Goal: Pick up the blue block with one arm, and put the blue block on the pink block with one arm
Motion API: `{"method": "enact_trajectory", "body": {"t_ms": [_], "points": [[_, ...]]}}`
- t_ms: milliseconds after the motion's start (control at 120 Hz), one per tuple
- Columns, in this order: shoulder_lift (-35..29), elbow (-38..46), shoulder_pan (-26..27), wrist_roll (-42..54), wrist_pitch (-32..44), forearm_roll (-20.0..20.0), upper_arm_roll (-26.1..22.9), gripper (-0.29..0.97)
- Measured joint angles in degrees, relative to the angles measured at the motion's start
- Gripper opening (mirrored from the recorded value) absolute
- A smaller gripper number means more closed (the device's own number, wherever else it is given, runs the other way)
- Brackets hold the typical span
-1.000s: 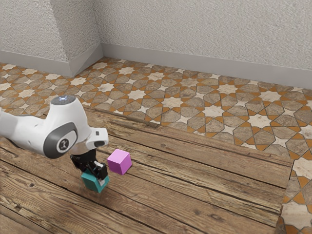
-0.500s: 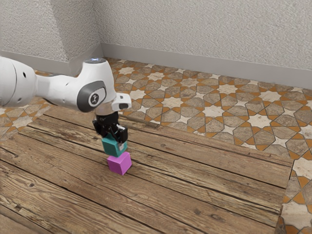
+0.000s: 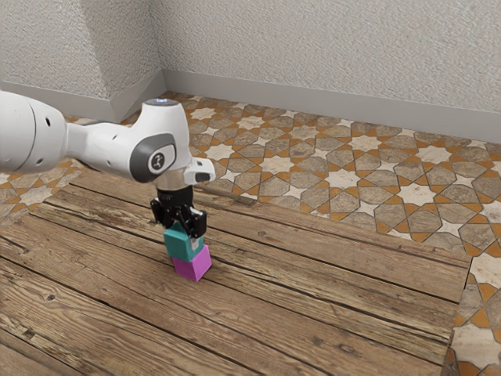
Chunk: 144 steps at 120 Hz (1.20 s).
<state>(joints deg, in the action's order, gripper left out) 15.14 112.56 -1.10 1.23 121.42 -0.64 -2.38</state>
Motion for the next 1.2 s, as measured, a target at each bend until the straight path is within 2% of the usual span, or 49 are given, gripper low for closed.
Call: {"method": "enact_trajectory", "body": {"t_ms": [408, 575, 717, 1200], "points": [[1.64, -1.52, 0.21, -0.16, -0.11, -0.21, -0.07, 0.37], [1.68, -1.48, 0.62, -0.01, 0.06, -1.24, -0.17, 0.52], [1.68, -1.52, 0.57, 0.11, 0.15, -1.49, -0.17, 0.60], [-2.43, -2.07, 0.08, 0.53, -0.87, -1.60, -0.46, 0.67]]}}
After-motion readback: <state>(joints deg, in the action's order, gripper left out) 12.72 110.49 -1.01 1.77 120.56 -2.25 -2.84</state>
